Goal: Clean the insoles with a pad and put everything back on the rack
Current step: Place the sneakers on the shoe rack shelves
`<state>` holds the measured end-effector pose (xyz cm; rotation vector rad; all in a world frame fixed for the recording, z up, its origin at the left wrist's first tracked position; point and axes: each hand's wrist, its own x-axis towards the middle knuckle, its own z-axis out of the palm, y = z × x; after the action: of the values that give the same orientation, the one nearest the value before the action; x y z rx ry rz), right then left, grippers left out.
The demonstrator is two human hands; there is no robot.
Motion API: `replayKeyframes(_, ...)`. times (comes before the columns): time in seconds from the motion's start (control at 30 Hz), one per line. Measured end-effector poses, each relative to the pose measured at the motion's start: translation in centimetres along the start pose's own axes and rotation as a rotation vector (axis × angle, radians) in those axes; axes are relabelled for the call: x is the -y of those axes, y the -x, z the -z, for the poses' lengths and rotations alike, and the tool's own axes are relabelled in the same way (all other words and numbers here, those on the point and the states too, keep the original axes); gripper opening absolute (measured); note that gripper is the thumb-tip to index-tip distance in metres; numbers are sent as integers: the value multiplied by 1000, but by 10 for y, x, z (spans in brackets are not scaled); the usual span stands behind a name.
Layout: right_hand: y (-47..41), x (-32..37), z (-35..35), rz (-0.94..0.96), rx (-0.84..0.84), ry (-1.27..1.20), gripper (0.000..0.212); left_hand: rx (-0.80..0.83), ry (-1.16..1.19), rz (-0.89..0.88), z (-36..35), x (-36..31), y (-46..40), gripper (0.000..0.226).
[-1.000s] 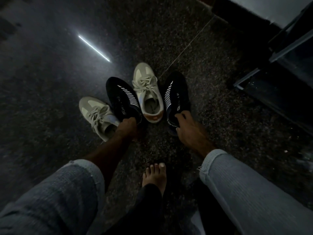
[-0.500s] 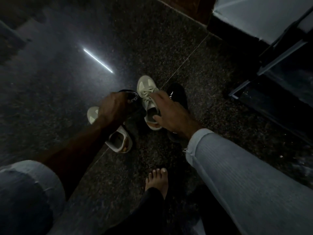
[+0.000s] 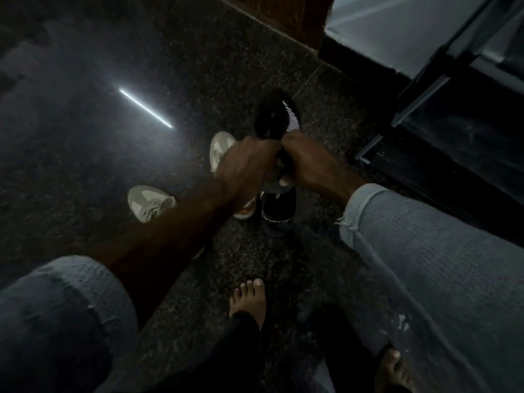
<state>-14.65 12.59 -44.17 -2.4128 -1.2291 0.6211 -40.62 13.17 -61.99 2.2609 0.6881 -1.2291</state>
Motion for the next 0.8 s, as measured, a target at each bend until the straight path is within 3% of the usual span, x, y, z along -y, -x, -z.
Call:
replayKeyframes(0.03,6,-11,-1,-25,-3,10,55,-189,-51,-118,47,-17,15,44)
replayKeyframes(0.1,17,-31,-4,-66,-16,23,57,-843,231,-627,157,-63,49,22)
replayKeyframes(0.13,24,-41,-6,-85,-22,19,58,-1186,222,-863,212,-82,76,36)
replayKeyframes(0.17,30,-52,-9,-98,-27,18,60,-1317,224,-971,237,-92,96,39)
replayKeyframes(0.23,44,-70,-16,-124,5,47,61,-1026,144,-748,236,-101,80,21)
replayKeyframes(0.27,50,-77,-20,-136,29,55,60,-803,32,-511,217,-95,66,14)
replayKeyframes(0.3,56,-84,-28,-155,52,47,59,-601,-84,-343,208,-90,52,29)
replayKeyframes(0.37,68,-94,-45,-198,95,-6,55,-418,-199,-269,185,-80,26,50)
replayKeyframes(0.47,84,-108,-73,-232,118,-86,49,-403,-210,-263,164,-79,13,46)
replayKeyframes(0.67,96,-124,-106,-166,123,50,40,-334,-272,-213,133,-65,-16,62)
replayKeyframes(0.8,99,-128,-117,-172,113,94,24,-321,-238,-197,130,-65,-29,61)
